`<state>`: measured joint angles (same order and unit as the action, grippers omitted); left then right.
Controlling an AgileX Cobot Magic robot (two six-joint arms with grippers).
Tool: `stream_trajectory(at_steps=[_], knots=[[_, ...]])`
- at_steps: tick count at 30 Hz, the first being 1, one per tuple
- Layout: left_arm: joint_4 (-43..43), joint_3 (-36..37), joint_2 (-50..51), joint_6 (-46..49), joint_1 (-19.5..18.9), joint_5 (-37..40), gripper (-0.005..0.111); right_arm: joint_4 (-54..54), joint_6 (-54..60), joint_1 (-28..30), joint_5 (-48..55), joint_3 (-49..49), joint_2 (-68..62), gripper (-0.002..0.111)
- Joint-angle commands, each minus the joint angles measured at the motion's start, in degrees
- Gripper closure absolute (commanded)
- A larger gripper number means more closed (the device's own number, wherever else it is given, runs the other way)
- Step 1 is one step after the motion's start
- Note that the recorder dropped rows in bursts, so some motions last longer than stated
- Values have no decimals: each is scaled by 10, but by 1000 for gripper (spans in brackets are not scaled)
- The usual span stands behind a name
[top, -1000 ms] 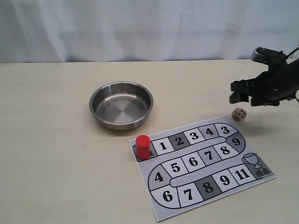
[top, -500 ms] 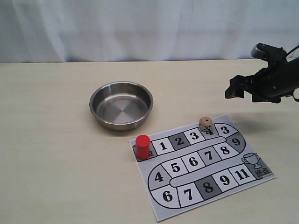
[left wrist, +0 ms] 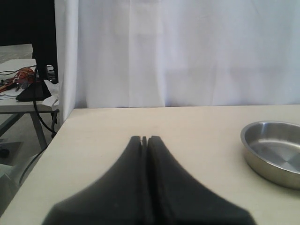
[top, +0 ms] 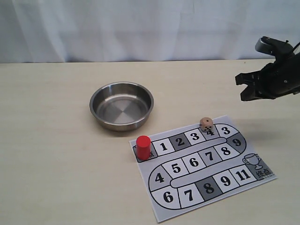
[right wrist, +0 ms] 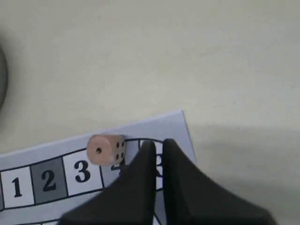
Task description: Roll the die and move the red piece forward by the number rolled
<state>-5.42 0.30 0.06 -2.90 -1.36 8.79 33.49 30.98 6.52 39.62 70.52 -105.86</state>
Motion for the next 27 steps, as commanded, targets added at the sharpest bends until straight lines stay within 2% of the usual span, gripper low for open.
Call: stream_trajectory(at_steps=[1, 5, 13, 21, 27], knots=[[1, -3, -1, -1, 0, -7, 107, -16, 12, -13, 34, -22, 32, 104], [1, -3, -1, -1, 0, -5, 107, -21, 12, -27, 21, -52, 45, 104], [1, -3, -1, -1, 0, -5, 107, -49, 4, -104, -28, -92, 45, 104], [1, -3, -1, -1, 0, -5, 107, -240, -181, -168, -59, -94, 44, 104], [1, -3, -1, -1, 0, -5, 107, -254, -197, -198, -68, -94, 17, 104]])
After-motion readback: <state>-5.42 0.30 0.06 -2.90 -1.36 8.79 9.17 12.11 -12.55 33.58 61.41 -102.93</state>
